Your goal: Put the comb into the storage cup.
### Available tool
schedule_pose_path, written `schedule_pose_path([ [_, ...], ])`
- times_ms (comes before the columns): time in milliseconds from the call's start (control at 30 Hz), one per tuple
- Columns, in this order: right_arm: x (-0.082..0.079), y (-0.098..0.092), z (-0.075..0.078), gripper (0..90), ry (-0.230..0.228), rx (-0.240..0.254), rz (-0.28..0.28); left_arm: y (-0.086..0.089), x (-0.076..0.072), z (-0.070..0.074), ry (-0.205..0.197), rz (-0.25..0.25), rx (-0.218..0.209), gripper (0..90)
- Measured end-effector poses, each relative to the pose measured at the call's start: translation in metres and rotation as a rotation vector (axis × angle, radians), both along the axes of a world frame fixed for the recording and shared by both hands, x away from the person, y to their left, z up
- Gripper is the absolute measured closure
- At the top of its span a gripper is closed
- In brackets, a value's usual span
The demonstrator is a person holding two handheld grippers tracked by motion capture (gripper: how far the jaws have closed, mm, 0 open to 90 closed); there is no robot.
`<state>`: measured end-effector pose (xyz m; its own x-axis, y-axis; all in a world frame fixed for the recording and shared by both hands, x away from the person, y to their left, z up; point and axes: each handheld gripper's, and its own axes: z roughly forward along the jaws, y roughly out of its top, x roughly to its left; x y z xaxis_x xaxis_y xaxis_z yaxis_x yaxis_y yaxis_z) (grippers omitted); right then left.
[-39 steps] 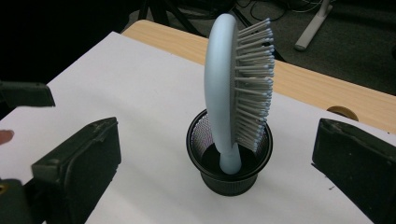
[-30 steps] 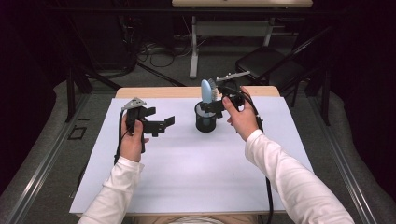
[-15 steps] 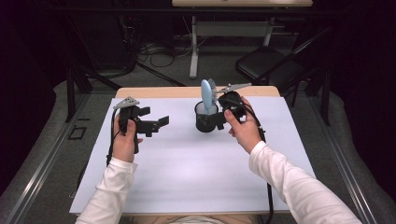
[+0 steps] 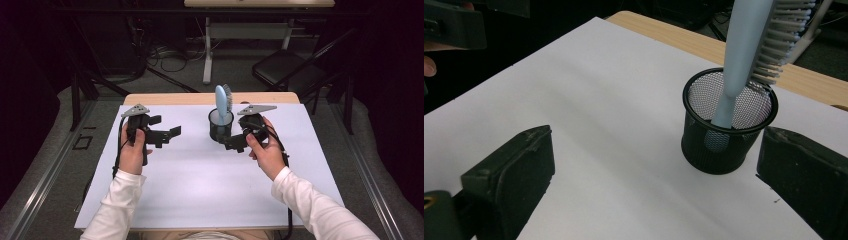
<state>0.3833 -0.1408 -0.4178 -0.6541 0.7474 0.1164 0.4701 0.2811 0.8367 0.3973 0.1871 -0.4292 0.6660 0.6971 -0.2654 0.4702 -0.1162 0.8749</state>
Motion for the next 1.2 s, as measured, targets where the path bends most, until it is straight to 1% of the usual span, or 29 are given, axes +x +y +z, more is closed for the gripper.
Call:
schedule_pose_path([
  [133, -0.002, 0.000, -0.005, 2.1, 0.012, -0.006, 0.002, 0.000, -0.001, 0.000, -0.002, -0.001, 0.004, 0.6],
  [267, -0.005, -0.001, -0.008, 2.3, 0.010, -0.007, 0.006, 0.000, -0.001, 0.000, -0.003, 0.002, -0.002, 0.6],
  [433, -0.008, -0.002, -0.009, 2.8, 0.013, -0.007, 0.005, 0.000, -0.003, 0.002, -0.005, -0.004, 0.002, 0.6],
  [567, -0.012, -0.005, -0.010, 3.1, 0.013, -0.003, 0.004, 0.000, -0.003, 0.004, -0.009, -0.011, 0.013, 0.6],
  [733, -0.018, -0.010, -0.011, 3.2, 0.014, -0.003, 0.007, 0.000, -0.006, 0.004, -0.002, -0.018, 0.029, 0.6],
  [767, -0.019, -0.012, -0.012, 3.4, 0.013, -0.003, 0.006, 0.000, -0.006, 0.004, -0.003, -0.019, 0.037, 0.6],
  [867, -0.022, -0.016, -0.013, 4.3, 0.011, 0.000, 0.000, 0.003, -0.009, 0.004, -0.009, -0.023, 0.035, 0.7],
  [1000, -0.026, -0.026, -0.014, 4.6, 0.008, 0.007, -0.013, 0.008, -0.015, 0.004, -0.013, -0.041, 0.055, 0.7],
  [1100, -0.030, -0.034, -0.017, 4.6, 0.007, 0.014, -0.025, 0.014, -0.020, 0.003, -0.009, -0.052, 0.052, 0.7],
  [1200, -0.034, -0.042, -0.022, 4.6, 0.009, 0.024, -0.041, 0.021, -0.026, 0.000, -0.005, -0.053, 0.066, 0.7],
])
